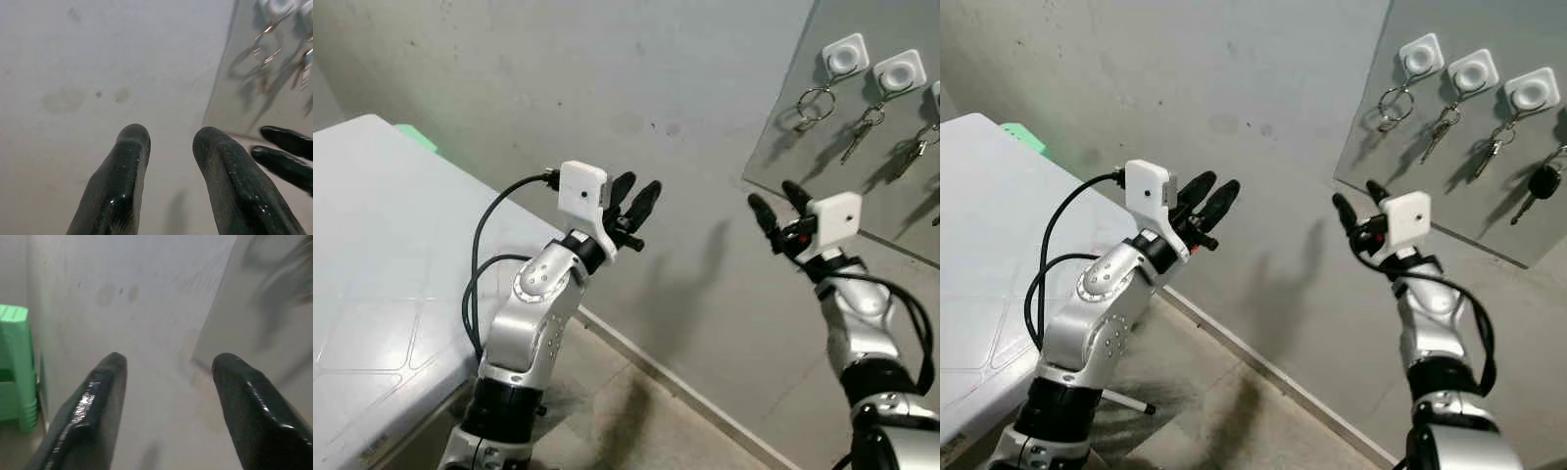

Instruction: Hang keys on a hook

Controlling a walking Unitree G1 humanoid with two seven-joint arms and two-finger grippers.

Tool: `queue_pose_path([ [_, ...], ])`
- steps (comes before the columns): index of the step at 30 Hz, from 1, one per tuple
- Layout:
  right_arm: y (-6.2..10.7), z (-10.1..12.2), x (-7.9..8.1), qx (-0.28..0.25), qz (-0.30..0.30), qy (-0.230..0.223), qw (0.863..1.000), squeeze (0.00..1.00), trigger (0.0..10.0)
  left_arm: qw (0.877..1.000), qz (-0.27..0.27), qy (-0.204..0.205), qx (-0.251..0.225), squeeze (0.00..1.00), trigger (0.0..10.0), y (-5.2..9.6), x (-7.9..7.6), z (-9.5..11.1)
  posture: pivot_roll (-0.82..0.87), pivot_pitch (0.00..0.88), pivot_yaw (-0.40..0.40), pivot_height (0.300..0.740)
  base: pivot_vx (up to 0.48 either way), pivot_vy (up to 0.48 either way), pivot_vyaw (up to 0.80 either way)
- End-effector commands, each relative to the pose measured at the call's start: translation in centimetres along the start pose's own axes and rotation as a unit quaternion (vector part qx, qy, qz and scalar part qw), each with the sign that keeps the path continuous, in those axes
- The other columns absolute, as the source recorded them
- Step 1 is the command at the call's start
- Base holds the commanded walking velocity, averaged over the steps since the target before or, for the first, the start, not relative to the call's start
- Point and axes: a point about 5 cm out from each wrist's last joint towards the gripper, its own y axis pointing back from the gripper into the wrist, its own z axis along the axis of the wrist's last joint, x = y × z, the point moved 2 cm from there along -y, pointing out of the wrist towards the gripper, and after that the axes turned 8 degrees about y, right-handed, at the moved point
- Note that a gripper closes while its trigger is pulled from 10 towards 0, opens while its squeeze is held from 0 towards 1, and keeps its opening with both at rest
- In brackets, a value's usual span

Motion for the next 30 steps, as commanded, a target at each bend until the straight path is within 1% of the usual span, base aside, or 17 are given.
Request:
queue_pose_path([
  [1,0.7,-1.1,1.2,0.016,0.016,-0.004,1.000,1.00,10.0,0.999,0.022,0.001,0.025,0.00,10.0,0.5,0.8,-2.0,0.13,0.004,-0.040,0.736,0.000,0.000,0.00],
  [2,1.8,-2.8,2.9,0.045,0.026,-0.022,0.998,1.00,10.0,0.997,0.048,-0.004,0.053,0.00,10.0,1.5,2.0,-4.6,0.12,0.000,-0.040,0.736,0.000,0.000,0.00],
  [4,2.6,-4.0,4.1,0.064,0.031,-0.036,0.997,1.00,10.0,0.995,0.058,-0.007,0.075,0.00,10.0,2.2,2.6,-6.5,0.12,0.000,-0.040,0.736,0.000,0.000,0.00],
  [8,3.4,-5.0,5.1,0.085,0.029,-0.048,0.995,1.00,10.0,0.993,0.067,-0.005,0.097,0.00,10.0,3.0,3.0,-8.3,0.12,0.000,-0.040,0.736,0.000,0.000,0.00],
  [9,4.5,-6.3,6.0,0.116,0.026,-0.064,0.991,1.00,10.0,0.990,0.076,-0.006,0.123,0.00,10.0,4.1,3.5,-10.3,0.12,0.000,-0.040,0.736,0.000,0.000,0.00],
  [10,4.5,-6.3,6.0,0.116,0.026,-0.064,0.991,1.00,10.0,0.990,0.076,-0.006,0.123,0.00,10.0,4.1,3.5,-10.3,0.12,0.000,-0.040,0.736,0.000,0.000,0.00],
  [12,5.6,-7.6,7.0,0.144,0.024,-0.082,0.986,1.00,10.0,0.986,0.086,-0.008,0.145,0.00,10.0,5.2,3.9,-12.1,0.11,0.000,-0.038,0.736,0.000,0.000,0.00],
  [13,6.0,-8.0,7.4,0.155,0.025,-0.082,0.984,0.88,10.0,0.984,0.090,-0.004,0.152,0.00,10.0,5.6,4.1,-12.7,0.11,0.000,-0.036,0.736,0.000,0.000,0.00],
  [14,6.9,-8.7,8.1,0.174,0.026,-0.094,0.980,0.00,10.0,0.981,0.098,-0.005,0.166,0.00,10.0,6.3,4.4,-13.8,0.11,0.000,-0.035,0.736,0.000,0.000,0.00],
  [16,7.7,-9.5,8.7,0.193,0.025,-0.107,0.975,0.00,10.0,0.978,0.104,-0.008,0.182,0.00,10.0,7.1,4.6,-14.8,0.11,0.000,-0.034,0.736,0.000,0.000,0.00],
  [17,9.1,-10.6,9.6,0.227,0.023,-0.118,0.966,0.00,10.0,0.970,0.119,-0.009,0.214,0.00,10.0,8.4,4.9,-16.3,0.11,0.000,-0.032,0.736,0.000,0.000,0.00],
  [19,9.8,-11.1,10.0,0.243,0.023,-0.120,0.962,0.00,10.0,0.966,0.124,-0.012,0.227,0.00,10.0,9.1,5.0,-17.0,0.11,0.000,-0.031,0.736,0.000,0.000,0.00],
  [21,11.7,-12.3,10.9,0.286,0.017,-0.136,0.948,0.00,10.0,0.954,0.137,-0.021,0.265,0.00,10.0,10.8,5.1,-18.7,0.10,0.000,-0.029,0.736,0.000,0.000,0.00],
  [26,13.8,-13.5,11.8,0.332,0.014,-0.141,0.933,0.00,10.0,0.941,0.144,-0.026,0.305,0.00,10.0,12.6,4.9,-20.3,0.10,0.000,-0.027,0.736,0.000,0.000,0.00],
  [27,14.3,-13.7,11.9,0.343,0.013,-0.141,0.928,0.00,10.0,0.938,0.144,-0.027,0.313,0.00,10.0,13.0,4.8,-20.7,0.11,0.000,-0.027,0.736,0.000,0.000,0.00],
  [28,15.6,-14.4,12.4,0.372,0.010,-0.144,0.917,0.00,10.0,0.929,0.151,-0.031,0.336,0.00,10.0,14.1,4.7,-21.5,0.11,0.000,-0.026,0.736,0.000,0.000,0.00],
  [30,16.3,-14.7,12.7,0.388,0.011,-0.142,0.911,0.00,10.0,0.924,0.157,-0.029,0.349,0.00,10.0,14.8,4.6,-21.9,0.11,0.000,-0.027,0.736,0.000,0.000,0.00],
])
